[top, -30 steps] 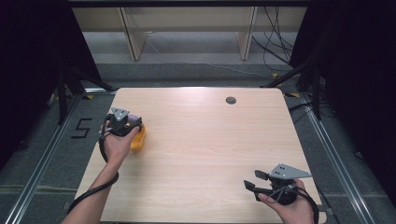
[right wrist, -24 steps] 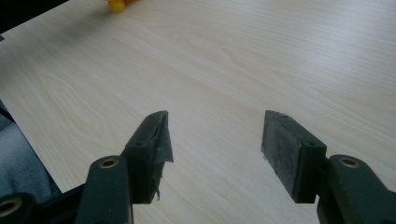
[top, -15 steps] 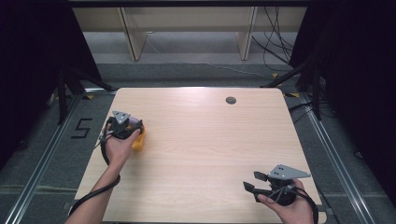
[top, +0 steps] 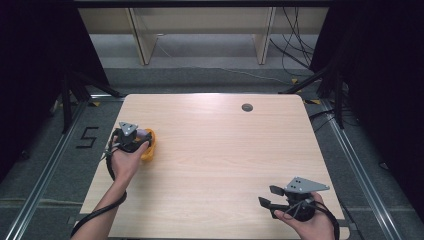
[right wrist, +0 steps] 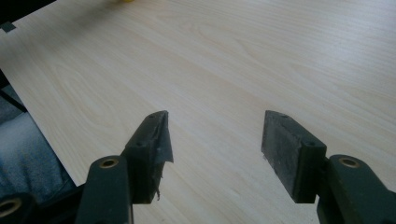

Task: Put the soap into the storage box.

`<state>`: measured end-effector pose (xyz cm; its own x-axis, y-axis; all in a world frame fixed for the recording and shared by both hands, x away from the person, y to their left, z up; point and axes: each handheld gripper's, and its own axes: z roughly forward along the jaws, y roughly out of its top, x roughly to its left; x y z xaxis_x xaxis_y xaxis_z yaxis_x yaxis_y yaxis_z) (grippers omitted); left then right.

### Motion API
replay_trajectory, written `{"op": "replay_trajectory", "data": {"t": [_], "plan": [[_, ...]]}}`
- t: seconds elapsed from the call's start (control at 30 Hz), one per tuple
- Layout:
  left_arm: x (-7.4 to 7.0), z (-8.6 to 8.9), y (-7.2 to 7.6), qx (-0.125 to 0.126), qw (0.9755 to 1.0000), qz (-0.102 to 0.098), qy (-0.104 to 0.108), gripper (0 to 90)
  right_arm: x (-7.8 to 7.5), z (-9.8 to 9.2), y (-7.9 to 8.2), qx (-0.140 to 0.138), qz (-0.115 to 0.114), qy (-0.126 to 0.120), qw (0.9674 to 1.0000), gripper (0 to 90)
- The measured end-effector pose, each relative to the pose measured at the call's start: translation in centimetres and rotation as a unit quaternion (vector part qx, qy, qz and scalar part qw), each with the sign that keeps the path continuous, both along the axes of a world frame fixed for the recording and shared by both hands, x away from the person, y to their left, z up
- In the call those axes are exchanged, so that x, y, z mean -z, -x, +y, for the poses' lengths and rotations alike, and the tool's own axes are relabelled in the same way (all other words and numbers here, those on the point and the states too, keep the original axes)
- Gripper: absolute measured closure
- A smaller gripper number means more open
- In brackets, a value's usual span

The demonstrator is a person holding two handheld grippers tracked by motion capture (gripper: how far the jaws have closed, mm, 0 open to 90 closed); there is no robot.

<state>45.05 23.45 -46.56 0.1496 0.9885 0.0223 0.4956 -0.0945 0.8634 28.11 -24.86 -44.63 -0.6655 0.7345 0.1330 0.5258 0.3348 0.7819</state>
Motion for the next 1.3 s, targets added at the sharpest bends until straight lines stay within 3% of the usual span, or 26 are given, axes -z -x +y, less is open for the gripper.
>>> {"op": "replay_trajectory", "data": {"t": [0.03,0.07,0.1,0.47,0.5,0.53,0.63,0.67,0.73,0.83,0.93,1.1,1.27,1.3], "plan": [[-0.1,0.0,0.1,0.001,1.0000,0.005,-0.002,39.1,0.0,0.0,0.0,-0.001,0.002,-0.001,1.0000,42.1],[-0.1,0.0,0.1,0.003,0.9999,0.012,-0.002,39.1,0.0,0.2,0.2,0.003,0.020,-0.012,0.9997,42.1],[-0.2,0.0,0.1,0.005,0.9999,0.016,-0.003,39.1,0.0,0.2,0.1,0.004,0.010,-0.011,0.9999,42.1],[-0.2,-0.1,0.2,0.010,0.9970,0.070,-0.032,38.8,0.0,0.3,0.1,-0.004,0.010,-0.008,0.9999,42.1],[0.1,-0.2,0.2,0.012,0.9959,0.082,-0.037,38.8,-0.1,0.4,0.2,-0.001,0.022,-0.012,0.9997,42.1],[0.2,-0.2,0.2,0.015,0.9952,0.088,-0.041,38.8,-0.1,0.3,0.0,-0.007,0.005,-0.003,1.0000,42.1],[0.6,-0.3,0.2,0.016,0.9951,0.086,-0.046,38.8,-0.1,0.3,0.1,-0.004,0.004,0.001,1.0000,42.0],[0.5,-0.3,0.2,0.017,0.9946,0.088,-0.051,38.7,-0.1,0.5,0.2,-0.001,0.016,-0.011,0.9998,42.0],[0.4,-0.4,0.2,0.019,0.9947,0.089,-0.048,38.7,0.0,0.4,0.1,-0.005,0.003,-0.002,1.0000,42.0],[0.2,-0.4,0.4,0.027,0.9933,0.097,-0.057,38.7,0.0,0.5,0.1,-0.008,0.006,-0.003,0.9999,41.9],[-0.2,-0.6,0.6,0.033,0.9934,0.093,-0.059,38.2,0.0,0.5,0.1,-0.008,0.005,-0.003,0.9999,41.9],[-1.2,-0.6,0.7,0.033,0.9955,0.076,-0.047,38.1,-0.1,0.5,0.1,-0.010,0.005,0.002,0.9999,41.9],[-1.7,0.1,0.9,0.034,0.9959,0.074,-0.038,39.3,0.0,0.5,0.1,-0.010,0.008,-0.006,0.9999,41.9],[-1.8,0.3,1.2,0.033,0.9965,0.071,-0.029,39.4,-0.1,0.6,0.4,-0.001,0.025,-0.014,0.9996,41.9]]}}
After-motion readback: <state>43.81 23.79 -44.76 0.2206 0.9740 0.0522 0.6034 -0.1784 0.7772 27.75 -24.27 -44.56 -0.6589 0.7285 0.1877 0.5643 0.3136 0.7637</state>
